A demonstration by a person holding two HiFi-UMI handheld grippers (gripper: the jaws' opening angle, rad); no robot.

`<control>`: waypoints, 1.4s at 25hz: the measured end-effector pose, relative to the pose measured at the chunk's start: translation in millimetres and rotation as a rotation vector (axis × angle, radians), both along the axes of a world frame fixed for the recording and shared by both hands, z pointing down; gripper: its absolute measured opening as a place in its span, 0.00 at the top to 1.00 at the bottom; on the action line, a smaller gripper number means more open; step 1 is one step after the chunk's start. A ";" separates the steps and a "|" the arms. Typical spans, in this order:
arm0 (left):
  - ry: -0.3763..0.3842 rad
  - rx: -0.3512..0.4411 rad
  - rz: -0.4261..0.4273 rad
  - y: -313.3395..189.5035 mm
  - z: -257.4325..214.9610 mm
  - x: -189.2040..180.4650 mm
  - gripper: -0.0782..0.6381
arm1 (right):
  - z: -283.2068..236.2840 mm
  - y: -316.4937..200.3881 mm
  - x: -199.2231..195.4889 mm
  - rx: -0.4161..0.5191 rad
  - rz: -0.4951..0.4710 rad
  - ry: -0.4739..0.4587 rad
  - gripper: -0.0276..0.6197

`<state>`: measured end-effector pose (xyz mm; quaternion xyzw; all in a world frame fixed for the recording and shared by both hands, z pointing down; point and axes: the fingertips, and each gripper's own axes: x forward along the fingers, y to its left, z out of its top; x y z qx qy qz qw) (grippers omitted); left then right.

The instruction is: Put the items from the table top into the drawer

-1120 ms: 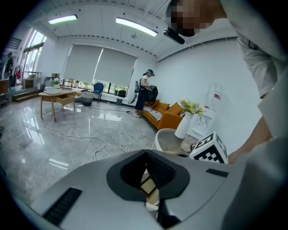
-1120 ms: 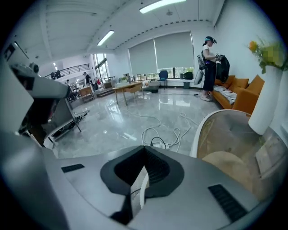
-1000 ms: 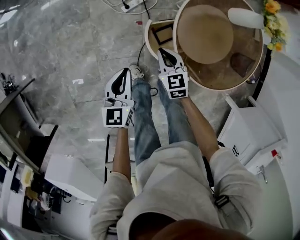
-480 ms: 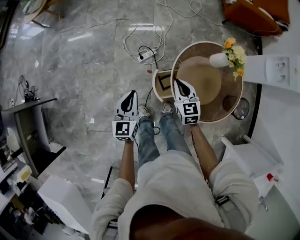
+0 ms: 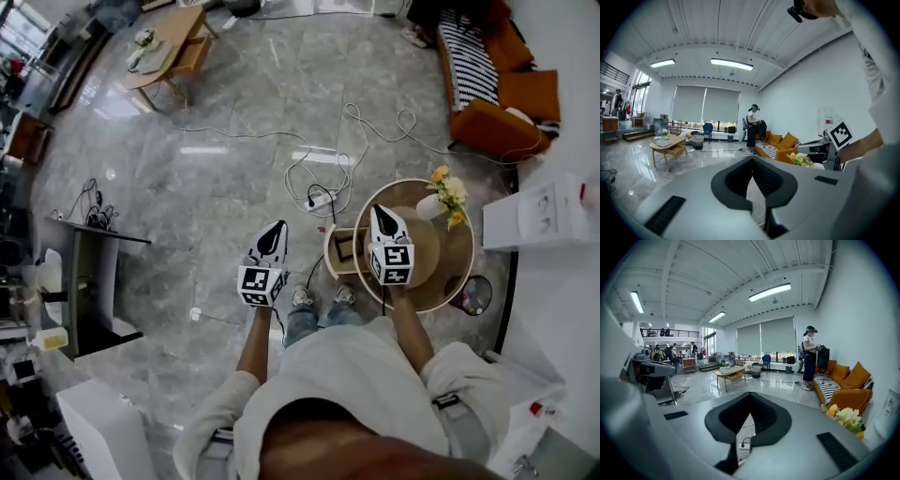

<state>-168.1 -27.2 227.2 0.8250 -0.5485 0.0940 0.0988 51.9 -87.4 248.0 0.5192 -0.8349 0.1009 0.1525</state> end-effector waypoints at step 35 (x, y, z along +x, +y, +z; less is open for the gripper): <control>-0.030 0.169 -0.078 -0.7 -118.4 -54.3 0.87 | -115.9 13.7 -12.9 0.160 0.015 0.005 0.92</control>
